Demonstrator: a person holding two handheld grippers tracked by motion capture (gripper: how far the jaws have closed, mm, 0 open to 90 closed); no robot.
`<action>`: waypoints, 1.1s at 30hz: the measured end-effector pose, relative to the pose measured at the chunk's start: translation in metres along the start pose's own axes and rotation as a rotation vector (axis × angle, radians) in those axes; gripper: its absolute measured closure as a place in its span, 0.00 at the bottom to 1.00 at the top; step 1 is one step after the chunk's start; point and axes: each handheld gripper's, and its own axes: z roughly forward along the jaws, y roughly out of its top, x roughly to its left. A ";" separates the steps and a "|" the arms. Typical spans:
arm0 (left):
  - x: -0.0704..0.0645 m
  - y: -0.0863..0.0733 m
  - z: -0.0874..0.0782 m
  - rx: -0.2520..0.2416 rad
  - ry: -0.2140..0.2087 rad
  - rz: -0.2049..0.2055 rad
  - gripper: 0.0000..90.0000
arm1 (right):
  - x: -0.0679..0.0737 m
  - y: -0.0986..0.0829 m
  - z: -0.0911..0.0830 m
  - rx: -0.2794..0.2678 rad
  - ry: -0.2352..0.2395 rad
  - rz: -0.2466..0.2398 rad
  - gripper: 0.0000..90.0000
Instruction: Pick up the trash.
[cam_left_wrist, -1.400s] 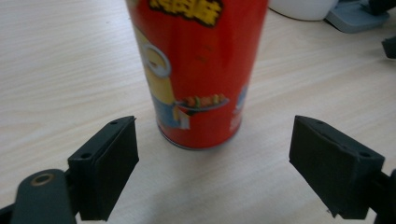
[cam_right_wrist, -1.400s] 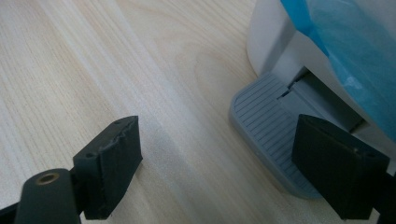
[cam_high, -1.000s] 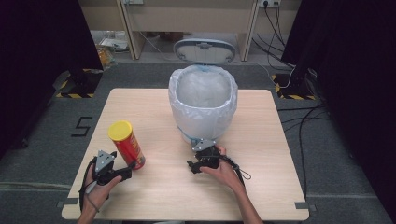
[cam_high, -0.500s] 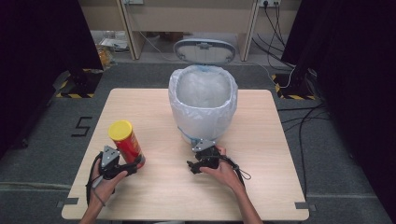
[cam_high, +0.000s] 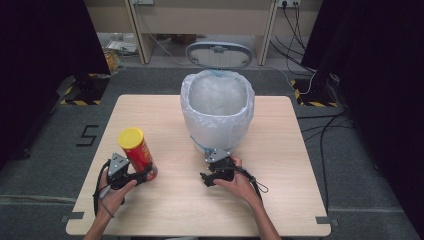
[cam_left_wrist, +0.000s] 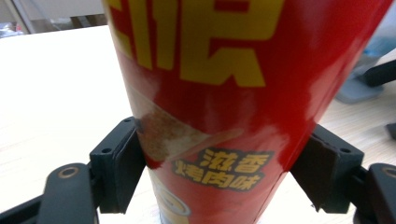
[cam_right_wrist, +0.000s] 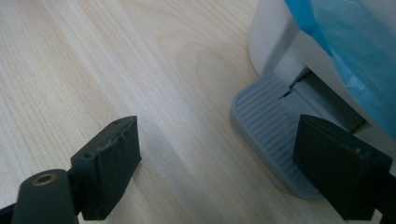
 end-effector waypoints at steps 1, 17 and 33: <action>0.001 0.006 -0.002 -0.012 0.002 0.007 0.26 | -0.001 0.000 0.000 -0.001 0.005 -0.001 0.17; -0.005 0.071 0.000 -0.086 -0.096 0.023 0.26 | -0.001 0.000 0.000 -0.004 0.008 0.000 0.17; -0.001 0.147 0.000 -0.163 -0.151 0.037 0.26 | -0.001 0.000 -0.001 0.001 0.010 -0.001 0.17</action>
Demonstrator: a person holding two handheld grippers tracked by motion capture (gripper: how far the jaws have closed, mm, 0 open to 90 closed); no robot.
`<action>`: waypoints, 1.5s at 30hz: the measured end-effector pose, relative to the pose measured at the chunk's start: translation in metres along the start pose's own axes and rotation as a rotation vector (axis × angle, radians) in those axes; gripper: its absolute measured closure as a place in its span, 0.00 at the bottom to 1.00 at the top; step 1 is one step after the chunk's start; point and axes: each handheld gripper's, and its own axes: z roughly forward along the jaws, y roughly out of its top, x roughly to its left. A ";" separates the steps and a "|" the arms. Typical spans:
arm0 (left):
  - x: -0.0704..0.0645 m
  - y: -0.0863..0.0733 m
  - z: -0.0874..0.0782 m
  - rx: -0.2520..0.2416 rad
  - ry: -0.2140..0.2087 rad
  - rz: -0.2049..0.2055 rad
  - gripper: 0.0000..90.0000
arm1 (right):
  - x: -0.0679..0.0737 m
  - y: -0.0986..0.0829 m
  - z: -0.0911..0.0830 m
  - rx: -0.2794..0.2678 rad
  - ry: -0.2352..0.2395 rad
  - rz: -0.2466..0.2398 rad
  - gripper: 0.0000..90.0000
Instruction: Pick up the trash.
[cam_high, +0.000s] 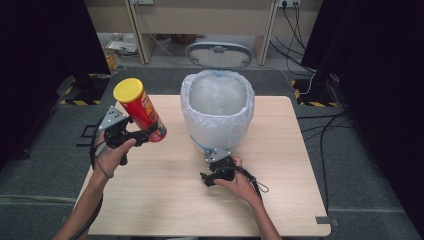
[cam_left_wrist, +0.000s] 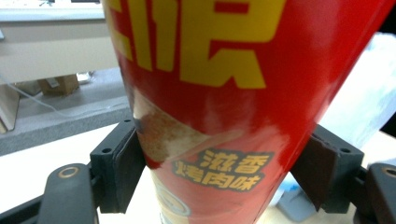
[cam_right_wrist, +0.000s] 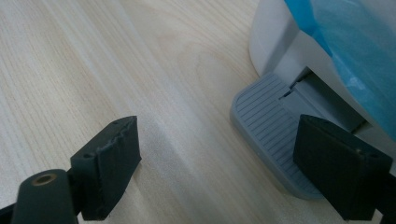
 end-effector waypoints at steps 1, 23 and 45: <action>0.000 0.004 0.000 -0.004 -0.001 0.001 0.26 | 0.000 0.000 0.000 -0.001 0.001 0.001 0.17; -0.013 0.076 0.017 -0.065 -0.068 0.028 0.26 | 0.000 0.000 0.000 0.000 0.005 0.013 0.17; -0.056 0.119 0.060 -0.069 -0.142 0.070 0.26 | 0.000 0.000 0.000 -0.001 0.007 0.016 0.17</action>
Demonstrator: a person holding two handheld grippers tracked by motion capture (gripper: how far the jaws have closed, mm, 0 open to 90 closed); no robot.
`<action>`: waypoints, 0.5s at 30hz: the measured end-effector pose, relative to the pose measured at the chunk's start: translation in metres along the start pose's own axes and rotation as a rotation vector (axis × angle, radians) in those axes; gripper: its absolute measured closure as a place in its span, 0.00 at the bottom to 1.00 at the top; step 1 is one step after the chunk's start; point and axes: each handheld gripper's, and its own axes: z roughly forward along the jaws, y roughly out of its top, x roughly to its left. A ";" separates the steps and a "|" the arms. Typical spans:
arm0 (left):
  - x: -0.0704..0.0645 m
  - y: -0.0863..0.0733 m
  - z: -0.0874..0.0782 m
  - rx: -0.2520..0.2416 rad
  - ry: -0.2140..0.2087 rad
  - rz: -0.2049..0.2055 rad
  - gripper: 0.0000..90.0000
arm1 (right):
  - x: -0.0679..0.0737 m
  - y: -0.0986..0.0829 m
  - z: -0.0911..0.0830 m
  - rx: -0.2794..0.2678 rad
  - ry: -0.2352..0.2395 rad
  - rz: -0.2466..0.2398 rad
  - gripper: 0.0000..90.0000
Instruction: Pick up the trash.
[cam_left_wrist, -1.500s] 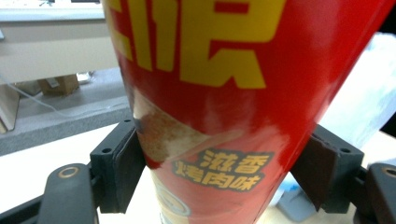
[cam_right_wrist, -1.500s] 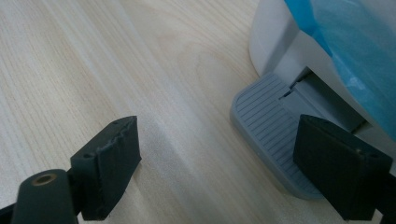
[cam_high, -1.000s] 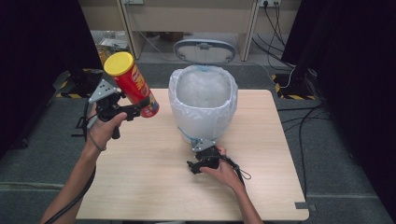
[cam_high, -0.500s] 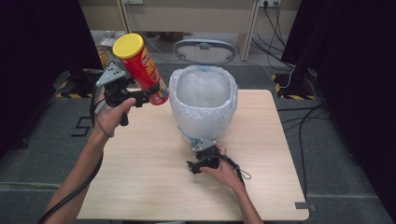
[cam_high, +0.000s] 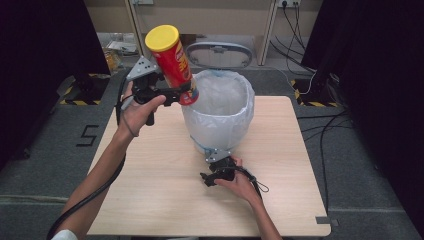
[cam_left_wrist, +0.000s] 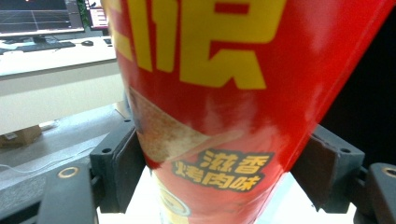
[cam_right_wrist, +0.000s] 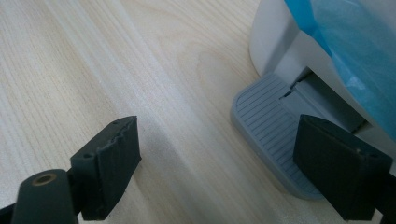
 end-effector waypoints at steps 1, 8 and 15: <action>-0.002 0.001 0.002 0.002 -0.006 -0.002 0.26 | 0.000 0.000 0.000 -0.002 0.001 -0.002 0.17; -0.014 0.006 0.019 0.018 -0.024 0.020 0.26 | -0.001 0.000 0.000 -0.002 -0.001 -0.005 0.17; -0.021 0.006 0.035 0.033 -0.041 0.014 0.26 | -0.001 0.000 0.000 -0.002 0.003 -0.005 0.17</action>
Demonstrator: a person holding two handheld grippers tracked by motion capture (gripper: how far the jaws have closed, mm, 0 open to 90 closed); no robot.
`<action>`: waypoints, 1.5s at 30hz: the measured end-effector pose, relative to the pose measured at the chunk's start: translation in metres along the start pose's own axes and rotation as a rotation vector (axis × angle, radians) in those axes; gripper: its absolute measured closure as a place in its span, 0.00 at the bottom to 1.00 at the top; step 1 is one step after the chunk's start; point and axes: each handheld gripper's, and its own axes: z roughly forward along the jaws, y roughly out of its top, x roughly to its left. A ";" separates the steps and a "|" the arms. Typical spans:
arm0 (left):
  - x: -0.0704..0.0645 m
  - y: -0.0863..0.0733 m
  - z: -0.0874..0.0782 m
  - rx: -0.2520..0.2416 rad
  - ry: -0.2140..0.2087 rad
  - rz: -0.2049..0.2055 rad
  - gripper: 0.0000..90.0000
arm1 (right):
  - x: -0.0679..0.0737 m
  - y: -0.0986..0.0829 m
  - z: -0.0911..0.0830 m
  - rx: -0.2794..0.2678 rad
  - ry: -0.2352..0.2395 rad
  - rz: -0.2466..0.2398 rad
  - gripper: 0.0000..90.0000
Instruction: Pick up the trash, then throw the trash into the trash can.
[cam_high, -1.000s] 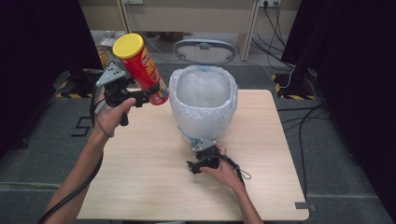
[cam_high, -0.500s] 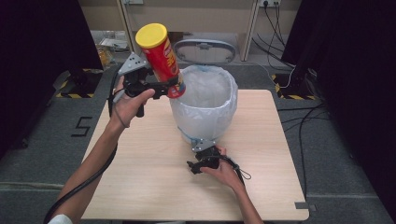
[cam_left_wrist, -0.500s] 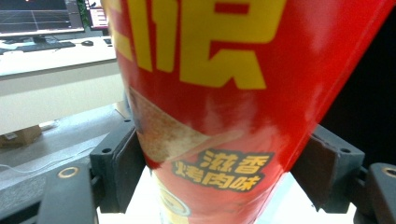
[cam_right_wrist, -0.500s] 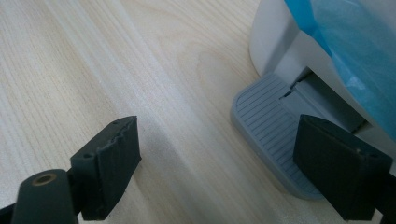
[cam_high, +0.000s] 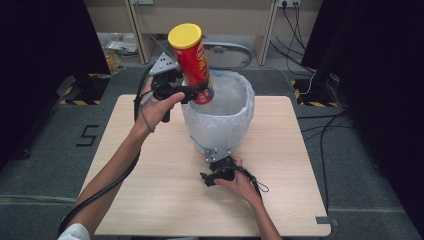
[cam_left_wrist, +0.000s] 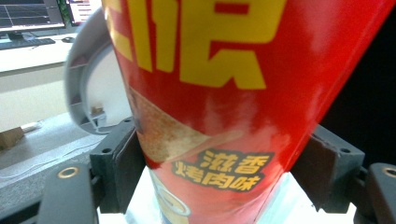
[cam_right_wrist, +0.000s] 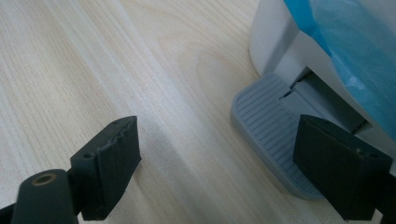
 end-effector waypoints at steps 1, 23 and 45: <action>-0.001 0.000 0.002 0.002 -0.001 0.000 0.26 | 0.000 0.000 0.000 -0.003 -0.001 0.000 0.17; -0.018 -0.008 0.040 0.062 -0.033 0.010 0.26 | 0.001 0.000 0.000 -0.001 -0.006 -0.001 0.17; -0.017 -0.022 0.055 0.133 -0.032 0.025 0.26 | 0.000 0.000 0.000 -0.002 -0.002 0.003 0.17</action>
